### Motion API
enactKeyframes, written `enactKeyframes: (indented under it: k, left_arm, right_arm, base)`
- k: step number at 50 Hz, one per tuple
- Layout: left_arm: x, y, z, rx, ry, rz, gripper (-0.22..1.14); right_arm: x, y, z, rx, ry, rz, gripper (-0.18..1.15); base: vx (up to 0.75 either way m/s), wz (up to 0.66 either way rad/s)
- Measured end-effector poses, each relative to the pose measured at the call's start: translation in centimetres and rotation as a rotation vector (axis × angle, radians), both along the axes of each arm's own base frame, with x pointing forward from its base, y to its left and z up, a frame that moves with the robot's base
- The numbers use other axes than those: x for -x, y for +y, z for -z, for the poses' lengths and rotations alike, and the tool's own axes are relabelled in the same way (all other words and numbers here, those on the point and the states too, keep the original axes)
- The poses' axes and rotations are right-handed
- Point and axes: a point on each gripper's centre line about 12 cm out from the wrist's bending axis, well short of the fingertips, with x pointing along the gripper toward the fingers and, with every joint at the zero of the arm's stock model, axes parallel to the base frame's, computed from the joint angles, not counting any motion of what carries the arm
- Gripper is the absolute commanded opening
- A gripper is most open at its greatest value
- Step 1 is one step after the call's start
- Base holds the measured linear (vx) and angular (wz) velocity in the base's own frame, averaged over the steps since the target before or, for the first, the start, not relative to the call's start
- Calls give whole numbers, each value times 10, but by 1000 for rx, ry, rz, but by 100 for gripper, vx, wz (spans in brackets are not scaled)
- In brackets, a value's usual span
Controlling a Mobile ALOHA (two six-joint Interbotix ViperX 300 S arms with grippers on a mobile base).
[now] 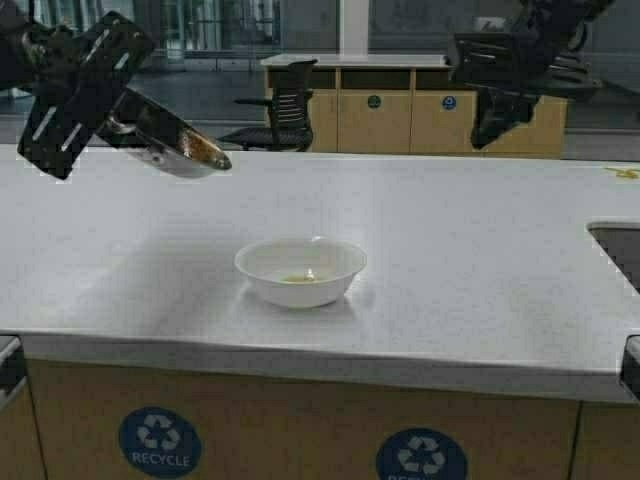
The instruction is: Add oil to the pan and cook the shrimp and serve it
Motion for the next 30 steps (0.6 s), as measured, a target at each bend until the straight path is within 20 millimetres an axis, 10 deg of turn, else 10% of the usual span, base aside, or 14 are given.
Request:
enactKeyframes:
  k: [30]
  left_arm:
    - [18, 8, 91, 207, 107, -59, 5]
  right_arm:
    - [0, 0, 0, 0, 0, -2, 6]
  base:
    - [0, 0]
